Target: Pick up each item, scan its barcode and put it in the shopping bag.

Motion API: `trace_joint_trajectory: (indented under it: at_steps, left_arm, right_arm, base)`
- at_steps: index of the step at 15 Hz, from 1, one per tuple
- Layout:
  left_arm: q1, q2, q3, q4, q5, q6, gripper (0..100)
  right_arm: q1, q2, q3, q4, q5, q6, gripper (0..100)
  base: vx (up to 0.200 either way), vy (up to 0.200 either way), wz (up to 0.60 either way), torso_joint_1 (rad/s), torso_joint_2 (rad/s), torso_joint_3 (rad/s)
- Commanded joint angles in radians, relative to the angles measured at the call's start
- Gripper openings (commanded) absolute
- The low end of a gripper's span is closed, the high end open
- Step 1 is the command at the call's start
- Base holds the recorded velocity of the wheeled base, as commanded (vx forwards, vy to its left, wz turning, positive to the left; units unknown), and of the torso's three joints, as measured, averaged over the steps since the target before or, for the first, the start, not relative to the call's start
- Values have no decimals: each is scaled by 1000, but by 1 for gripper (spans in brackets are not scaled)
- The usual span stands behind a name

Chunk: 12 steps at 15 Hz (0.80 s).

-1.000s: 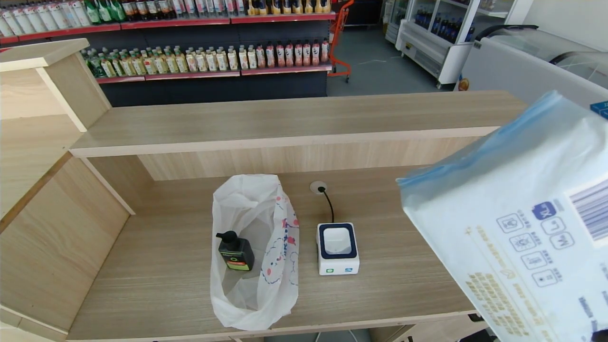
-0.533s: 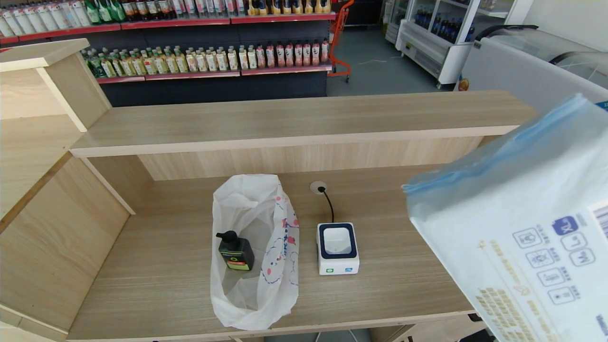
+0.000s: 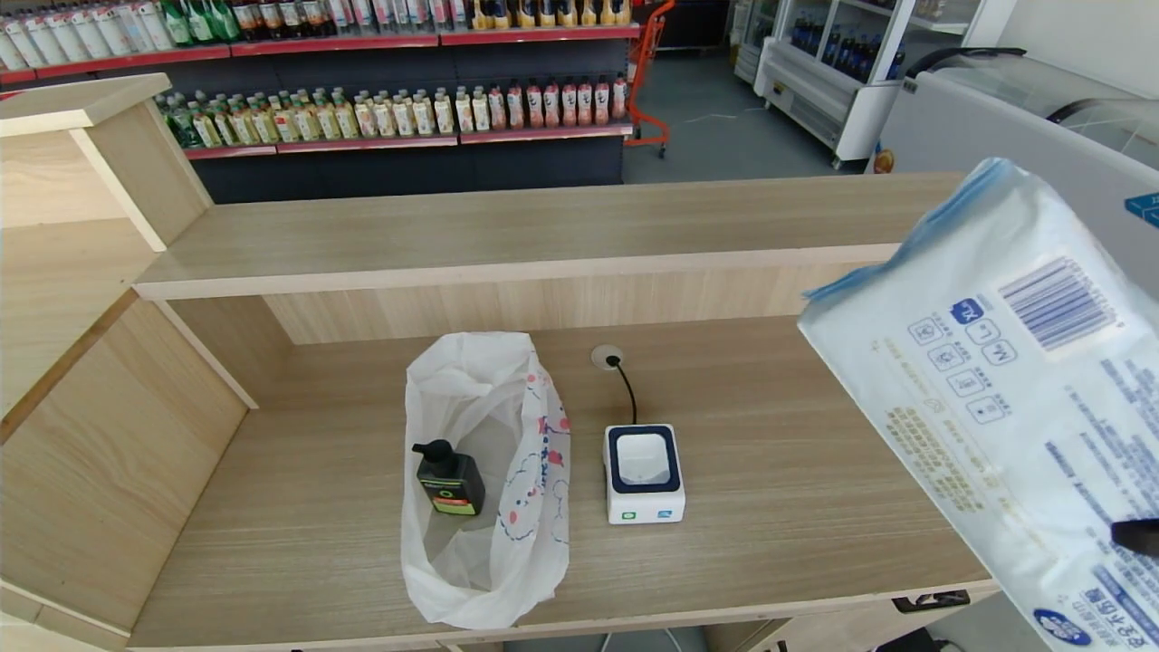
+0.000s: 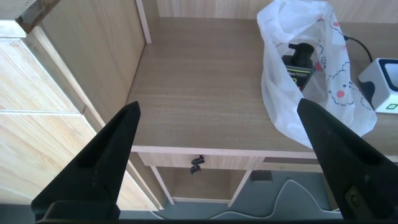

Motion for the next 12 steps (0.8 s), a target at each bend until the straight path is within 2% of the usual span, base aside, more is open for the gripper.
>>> trace_joint_trajectory:
  at_steps: [1, 3, 6, 7, 8, 11, 12]
  left_arm:
    - [0, 0, 0, 0, 1, 0, 100]
    - [0, 0, 0, 0, 1, 0, 100]
    - [0, 0, 0, 0, 1, 0, 100]
    - [0, 0, 0, 0, 1, 0, 100]
    - [0, 0, 0, 0, 1, 0, 100]
    - [0, 0, 0, 0, 1, 0, 100]
    - [0, 0, 0, 0, 1, 0, 100]
  right_arm:
    - [-48, -9, -26, -21, -73, 50, 0]
    - [-44, 7, -26, -87, -130, 157, 0]
    - [45, 63, -20, -307, -403, 430, 0]
    - [68, 67, -16, -333, -442, 463, 0]
    - [111, 68, 26, -397, -554, 516, 0]
    - [193, 20, 198, -590, -654, 536, 0]
    - [226, -3, 302, -730, -706, 533, 0]
  base:
    - [0, 0, 0, 0, 0, 0]
    - [0, 0, 0, 0, 0, 0]
    - [0, 0, 0, 0, 0, 0]
    - [0, 0, 0, 0, 0, 0]
    - [0, 0, 0, 0, 0, 0]
    - [0, 0, 0, 0, 0, 0]
    - [0, 0, 0, 0, 0, 0]
